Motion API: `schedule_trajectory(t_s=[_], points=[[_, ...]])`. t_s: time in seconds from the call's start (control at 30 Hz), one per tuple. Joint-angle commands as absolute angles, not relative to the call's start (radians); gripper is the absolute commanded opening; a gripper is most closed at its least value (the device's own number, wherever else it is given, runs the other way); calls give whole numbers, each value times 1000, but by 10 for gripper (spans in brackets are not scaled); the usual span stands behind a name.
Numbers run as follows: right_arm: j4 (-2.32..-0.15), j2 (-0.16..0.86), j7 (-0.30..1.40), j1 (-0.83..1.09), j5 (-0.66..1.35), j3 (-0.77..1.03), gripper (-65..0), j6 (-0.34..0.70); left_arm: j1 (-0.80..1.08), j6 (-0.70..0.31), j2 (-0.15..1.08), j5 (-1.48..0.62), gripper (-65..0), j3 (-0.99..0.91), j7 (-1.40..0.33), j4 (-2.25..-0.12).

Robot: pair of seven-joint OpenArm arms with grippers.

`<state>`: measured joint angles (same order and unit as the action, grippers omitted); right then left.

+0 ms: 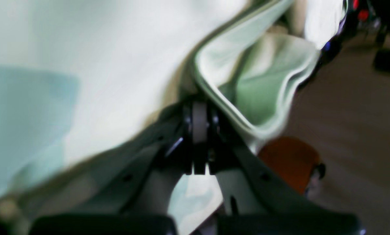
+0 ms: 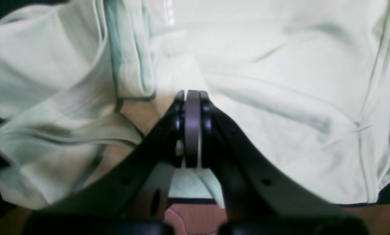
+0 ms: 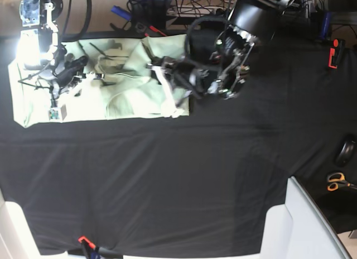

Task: Fold the T-shirt properly
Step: 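Grasp the top shirt layer with the left gripper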

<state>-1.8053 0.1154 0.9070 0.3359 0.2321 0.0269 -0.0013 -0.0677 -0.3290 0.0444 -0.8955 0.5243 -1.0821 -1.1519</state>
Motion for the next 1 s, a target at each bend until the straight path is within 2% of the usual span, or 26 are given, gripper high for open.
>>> schedule_trajectory(t_s=[0.0,0.2,0.43,0.73,0.83,0.97], points=[[-1822,122,888,331,236,31,-647,-2,-91,-337,39,-915,-650,547,-1078,-1168],[-1824,122,886,329,236,35,-647,-2,-142,-337,35,-917,-650,651,-1078,-1165],[-1828,79,846,326,236,265,-647,-2,-177,-338,24,-917,-650,737,-1078,-1165],[-1824,77,846,323,236,334,-647,-2,-251,-343,-7,-918,-650,877,-1078,-1096],[-1824,77,846,323,236,334,-647,-2,-255,-343,-8,-918,-650,878,-1078,-1107],[-1824,77,846,326,236,334,-647,-2,-255,-341,18,-921,-650,803,-1082,-1224]])
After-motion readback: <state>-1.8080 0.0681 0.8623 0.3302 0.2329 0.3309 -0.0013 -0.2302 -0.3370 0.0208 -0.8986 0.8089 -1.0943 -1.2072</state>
